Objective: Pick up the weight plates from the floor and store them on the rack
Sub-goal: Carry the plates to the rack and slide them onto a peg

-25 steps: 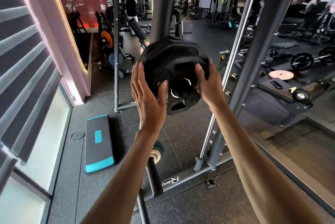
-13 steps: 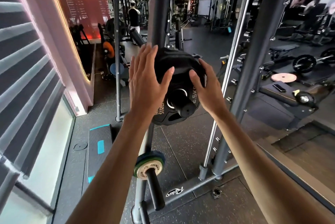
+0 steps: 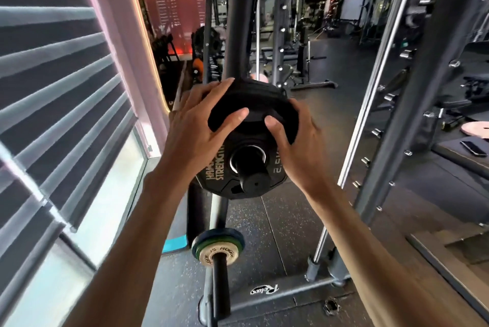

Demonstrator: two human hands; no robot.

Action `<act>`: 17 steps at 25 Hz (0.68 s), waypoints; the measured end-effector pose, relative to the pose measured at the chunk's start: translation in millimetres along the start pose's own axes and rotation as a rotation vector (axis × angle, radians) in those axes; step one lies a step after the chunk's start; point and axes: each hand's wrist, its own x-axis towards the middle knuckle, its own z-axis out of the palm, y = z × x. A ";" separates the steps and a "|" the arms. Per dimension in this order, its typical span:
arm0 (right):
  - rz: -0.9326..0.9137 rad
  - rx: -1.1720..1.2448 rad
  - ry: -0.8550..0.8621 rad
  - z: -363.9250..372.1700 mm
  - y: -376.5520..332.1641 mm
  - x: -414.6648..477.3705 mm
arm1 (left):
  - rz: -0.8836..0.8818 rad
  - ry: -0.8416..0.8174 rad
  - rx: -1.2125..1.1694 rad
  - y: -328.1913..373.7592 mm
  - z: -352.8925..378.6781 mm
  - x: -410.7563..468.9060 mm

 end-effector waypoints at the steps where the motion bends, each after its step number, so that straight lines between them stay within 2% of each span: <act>1: 0.015 0.007 0.015 1.4 4.0 -2.0 | -0.003 -0.015 0.064 3.2 0.0 2.8; 6: 0.081 0.099 0.039 4.6 15.3 -10.2 | -0.044 -0.081 0.241 20.4 7.5 8.3; 12: -0.005 0.112 0.052 0.1 8.8 -6.7 | 0.012 -0.074 0.075 9.8 6.5 -1.8; 17: 0.012 0.106 0.079 2.5 10.1 -7.7 | 0.007 -0.035 0.058 10.9 8.7 -1.6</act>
